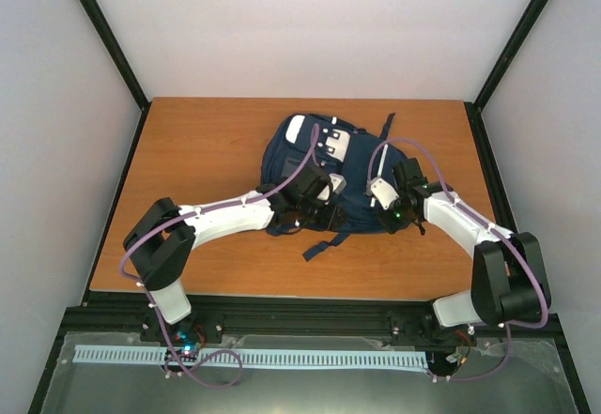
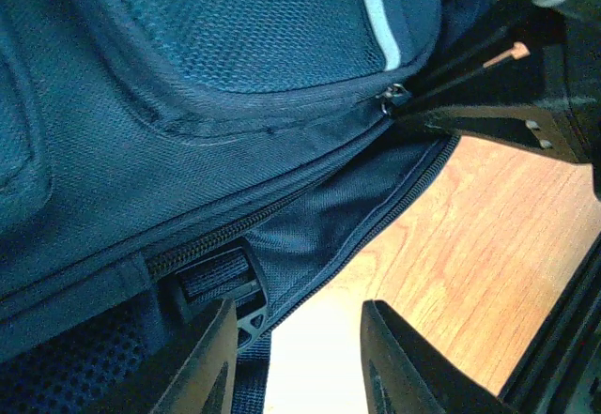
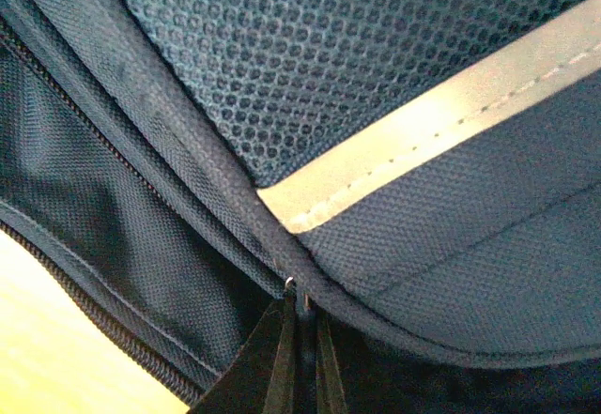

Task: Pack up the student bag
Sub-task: Zip the student bag at the center of the board.

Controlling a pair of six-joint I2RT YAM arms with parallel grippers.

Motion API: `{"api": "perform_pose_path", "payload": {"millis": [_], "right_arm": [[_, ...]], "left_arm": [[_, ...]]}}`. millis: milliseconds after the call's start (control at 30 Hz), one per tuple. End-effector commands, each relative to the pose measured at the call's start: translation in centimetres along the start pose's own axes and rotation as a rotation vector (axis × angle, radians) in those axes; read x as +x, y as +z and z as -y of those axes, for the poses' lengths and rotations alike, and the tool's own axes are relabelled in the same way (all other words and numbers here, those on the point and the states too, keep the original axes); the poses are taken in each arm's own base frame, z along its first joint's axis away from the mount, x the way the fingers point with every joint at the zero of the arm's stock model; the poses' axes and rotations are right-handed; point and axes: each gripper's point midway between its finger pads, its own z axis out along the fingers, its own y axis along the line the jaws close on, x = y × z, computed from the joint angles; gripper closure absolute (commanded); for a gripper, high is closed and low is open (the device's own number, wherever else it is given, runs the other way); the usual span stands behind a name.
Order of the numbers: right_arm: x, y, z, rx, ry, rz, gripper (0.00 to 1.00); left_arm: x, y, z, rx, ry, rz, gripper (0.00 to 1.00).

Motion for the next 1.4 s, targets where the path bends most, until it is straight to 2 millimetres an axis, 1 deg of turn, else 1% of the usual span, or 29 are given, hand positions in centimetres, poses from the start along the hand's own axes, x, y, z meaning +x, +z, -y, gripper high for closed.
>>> {"api": "perform_pose_path", "payload": {"millis": [0, 67, 133, 200, 333, 467, 633, 700, 867, 967, 1067, 1167, 1267, 1367], "right_arm": [[0.0, -1.3, 0.1, 0.036, -0.027, 0.009, 0.97], [0.1, -2.0, 0.0, 0.047, -0.037, 0.011, 0.97], [0.1, -2.6, -0.1, 0.05, -0.047, 0.018, 0.97], [0.2, -2.9, -0.5, 0.034, -0.059, 0.021, 0.97], [0.5, -3.0, -1.4, -0.01, -0.077, 0.009, 0.97], [0.5, -3.2, -2.1, -0.03, -0.1, 0.0, 0.97], [0.2, -3.4, -3.0, -0.046, -0.125, -0.009, 0.97], [0.2, -3.3, -3.4, -0.049, -0.136, -0.015, 0.97], [0.3, -3.0, -4.0, -0.057, -0.158, -0.031, 0.97], [0.2, -3.0, -4.2, -0.062, -0.162, -0.032, 0.97], [0.3, -3.2, -4.3, -0.067, -0.166, -0.03, 0.97], [0.6, -3.4, -4.3, -0.063, -0.171, -0.04, 0.97], [1.3, -3.4, -4.1, -0.045, -0.171, -0.073, 0.97], [2.1, -3.2, -3.7, -0.029, -0.171, -0.106, 0.97]], "left_arm": [[-3.1, -1.6, -0.1, -0.015, -0.071, 0.095, 0.6], [-3.5, -1.3, -0.4, -0.018, -0.138, 0.101, 0.6], [-4.1, -1.0, -0.3, -0.004, -0.195, 0.109, 0.6], [-5.0, -0.8, 0.2, 0.021, -0.26, 0.13, 0.6], [-6.0, -0.1, 1.1, 0.089, -0.384, 0.146, 0.59], [-6.3, 1.2, 2.0, 0.142, -0.479, 0.118, 0.59], [-6.4, 2.6, 2.8, 0.156, -0.539, 0.091, 0.58], [-6.4, 3.1, 2.9, 0.158, -0.555, 0.087, 0.58], [-6.3, 4.2, 3.1, 0.153, -0.579, 0.065, 0.65], [-6.1, 4.6, 2.8, 0.134, -0.59, 0.056, 0.74], [-6.0, 4.6, 1.8, 0.085, -0.6, 0.073, 0.87], [-6.0, 4.5, 1.3, 0.054, -0.592, 0.087, 0.98], [-6.1, 4.0, 1.1, 0.044, -0.576, 0.097, 0.99], [-6.5, 2.8, 0.7, 0.029, -0.556, 0.123, 0.99]]}}
